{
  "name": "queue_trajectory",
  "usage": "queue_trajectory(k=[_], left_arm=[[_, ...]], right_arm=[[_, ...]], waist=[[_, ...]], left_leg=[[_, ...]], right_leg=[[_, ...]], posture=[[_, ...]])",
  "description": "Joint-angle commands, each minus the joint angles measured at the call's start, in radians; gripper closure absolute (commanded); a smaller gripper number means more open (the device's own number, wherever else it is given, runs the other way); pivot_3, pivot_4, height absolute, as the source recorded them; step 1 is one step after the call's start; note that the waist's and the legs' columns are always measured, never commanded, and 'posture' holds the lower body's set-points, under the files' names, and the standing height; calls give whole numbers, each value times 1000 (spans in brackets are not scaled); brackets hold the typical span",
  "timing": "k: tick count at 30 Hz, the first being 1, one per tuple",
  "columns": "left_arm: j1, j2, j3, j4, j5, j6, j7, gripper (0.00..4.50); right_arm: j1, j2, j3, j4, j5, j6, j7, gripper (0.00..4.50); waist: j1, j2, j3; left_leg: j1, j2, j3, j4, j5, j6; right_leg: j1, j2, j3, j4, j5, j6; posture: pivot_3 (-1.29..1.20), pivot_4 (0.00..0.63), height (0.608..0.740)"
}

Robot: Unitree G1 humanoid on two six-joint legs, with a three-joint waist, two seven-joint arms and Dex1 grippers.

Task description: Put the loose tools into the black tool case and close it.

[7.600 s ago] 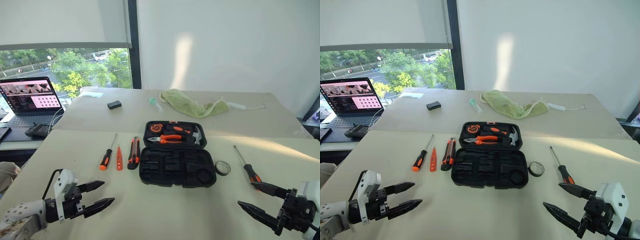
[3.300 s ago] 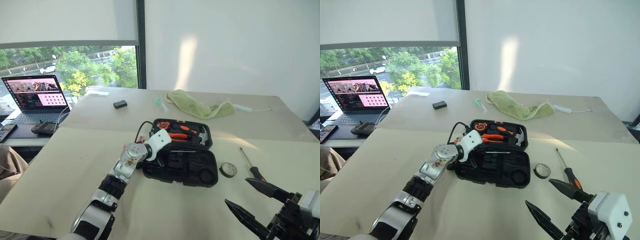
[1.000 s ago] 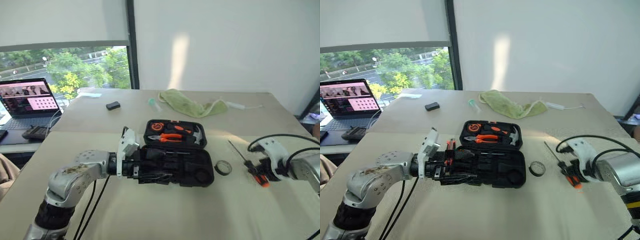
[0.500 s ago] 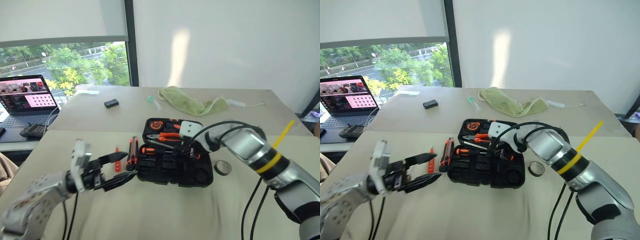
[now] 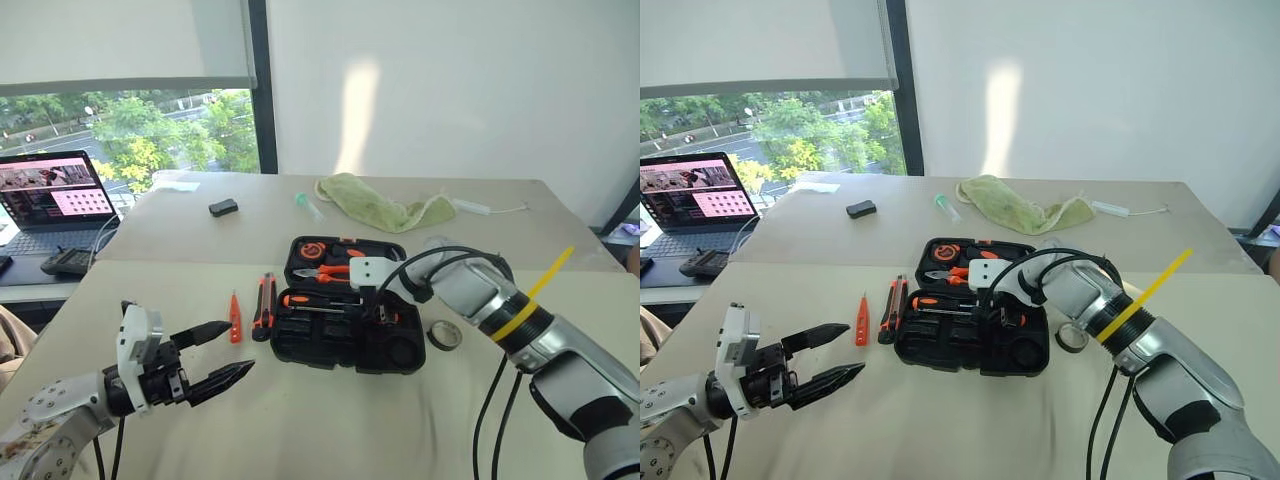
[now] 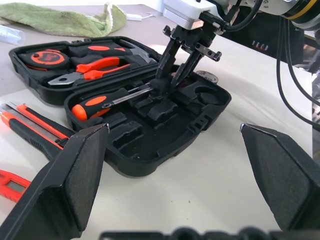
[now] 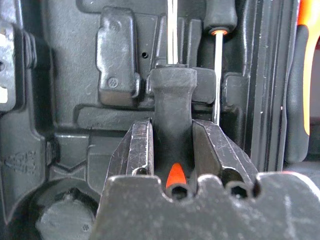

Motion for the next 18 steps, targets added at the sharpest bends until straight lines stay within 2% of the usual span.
queue_trajectory(k=[1,9,18], left_arm=[[-12,13,-8,-28,-9,-23,5,0],[-38,16,-42,-33,-9,-16,31,0],[-37,14,-58,-36,-1,-23,45,0]], right_arm=[[-10,18,-12,41,-44,-15,30,3681],[-27,50,-35,128,-89,-20,58,3681],[-22,29,-52,136,-127,-67,115,3681]], waist=[[-1,0,0],[-4,0,0],[3,0,0]], left_leg=[[0,0,0,0,0,0],[1,0,0,0,1,-2],[1,0,0,0,1,-2]], right_leg=[[0,0,0,0,0,0],[0,0,0,1,2,-3],[0,0,0,1,2,-3]], posture=[[0,150,740],[0,150,740],[0,150,740]])
